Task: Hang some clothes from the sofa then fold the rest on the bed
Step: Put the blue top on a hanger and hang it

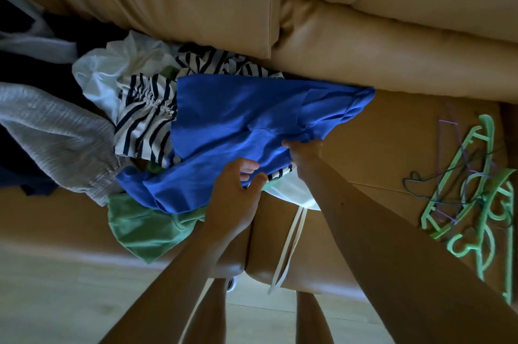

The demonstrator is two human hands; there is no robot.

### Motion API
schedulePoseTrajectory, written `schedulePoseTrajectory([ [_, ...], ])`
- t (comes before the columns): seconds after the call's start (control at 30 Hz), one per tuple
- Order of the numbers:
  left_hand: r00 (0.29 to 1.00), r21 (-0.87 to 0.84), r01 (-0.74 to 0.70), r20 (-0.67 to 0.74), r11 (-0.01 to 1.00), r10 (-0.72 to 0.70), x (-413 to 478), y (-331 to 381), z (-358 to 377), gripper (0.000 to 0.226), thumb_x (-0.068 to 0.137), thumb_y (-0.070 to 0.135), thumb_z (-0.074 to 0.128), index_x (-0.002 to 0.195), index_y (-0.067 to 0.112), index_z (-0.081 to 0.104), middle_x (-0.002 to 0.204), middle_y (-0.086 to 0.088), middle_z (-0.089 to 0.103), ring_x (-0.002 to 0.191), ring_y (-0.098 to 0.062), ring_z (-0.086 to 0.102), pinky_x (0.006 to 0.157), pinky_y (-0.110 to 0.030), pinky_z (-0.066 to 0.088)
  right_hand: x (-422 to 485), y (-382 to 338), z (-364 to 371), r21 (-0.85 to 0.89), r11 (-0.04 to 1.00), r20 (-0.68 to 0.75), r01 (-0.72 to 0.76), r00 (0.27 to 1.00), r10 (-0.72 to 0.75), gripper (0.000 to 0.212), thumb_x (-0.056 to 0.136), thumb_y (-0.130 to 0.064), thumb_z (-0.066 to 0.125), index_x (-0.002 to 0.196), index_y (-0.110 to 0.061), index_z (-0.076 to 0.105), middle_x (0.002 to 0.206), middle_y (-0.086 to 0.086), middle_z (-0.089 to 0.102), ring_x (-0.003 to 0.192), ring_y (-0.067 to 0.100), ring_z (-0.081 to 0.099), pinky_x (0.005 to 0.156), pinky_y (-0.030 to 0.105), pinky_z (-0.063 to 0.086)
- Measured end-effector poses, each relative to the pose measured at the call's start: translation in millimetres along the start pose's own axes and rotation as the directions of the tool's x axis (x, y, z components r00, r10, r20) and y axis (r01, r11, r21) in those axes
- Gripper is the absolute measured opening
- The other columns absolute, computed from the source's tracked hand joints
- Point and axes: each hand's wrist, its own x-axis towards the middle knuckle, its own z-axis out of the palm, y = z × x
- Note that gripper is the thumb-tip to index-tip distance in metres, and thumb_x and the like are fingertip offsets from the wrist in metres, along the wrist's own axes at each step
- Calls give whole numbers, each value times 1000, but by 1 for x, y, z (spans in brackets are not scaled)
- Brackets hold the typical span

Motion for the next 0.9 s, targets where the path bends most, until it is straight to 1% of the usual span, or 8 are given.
schedulePoseTrajectory([
  [0.13,1000,16,-28,7,999,28,0,7,-3,18,95,23,63,113,23,64,115,10,63,109,-5,60,92,-28,51,-4,-3,-5,-482,870,72,106,994,-81,38,82,-34,76,109,-15,56,97,9,63,88,31,65,61,35,48],
  [0.2,999,34,-44,7,998,44,1,10,-3,19,95,24,63,113,23,64,116,12,63,109,-4,59,92,-25,49,-5,-4,-7,-528,836,75,151,989,-131,22,87,-32,71,97,-16,58,92,8,62,87,30,63,62,32,44],
  [0.3,999,38,-46,7,998,46,2,18,-3,19,95,26,61,114,24,64,116,14,63,110,-2,59,90,-21,48,-13,-10,-12,-332,915,89,229,973,-211,19,93,-26,61,98,-8,61,89,6,59,89,32,61,72,39,47],
  [0.4,999,41,-47,-6,998,47,-1,34,-3,21,96,27,61,117,24,64,116,15,63,108,0,59,82,-11,42,-45,-32,-27,120,976,93,184,976,-196,17,96,-16,54,111,-16,61,100,2,61,91,22,59,83,38,46],
  [0.5,997,13,-66,-32,998,66,-10,57,-7,18,96,26,61,115,25,64,116,12,64,109,-2,59,83,-13,44,-86,-57,-50,475,876,154,91,971,-184,20,91,-16,56,108,-20,65,116,3,65,109,22,58,93,37,45],
  [0.57,995,-7,-91,-49,996,91,-22,80,-12,17,97,25,62,114,28,61,119,10,63,111,-5,59,85,-18,46,-119,-77,-74,624,780,192,37,961,-200,21,91,-13,56,108,-16,67,114,7,68,105,23,62,92,38,47],
  [0.73,975,-8,-220,-16,975,220,-79,157,-34,25,97,24,62,122,26,59,124,13,56,114,3,52,83,-5,40,-212,-142,-143,704,709,283,39,900,-331,45,87,-17,54,128,2,58,116,17,65,104,28,63,89,38,50],
  [0.9,898,-102,-403,-234,909,372,-140,241,-67,18,98,20,58,116,23,61,115,12,59,108,7,55,85,-8,42,-309,-225,-197,643,750,372,153,794,-481,27,100,-7,37,110,1,60,109,15,64,97,25,62,82,33,52],
])
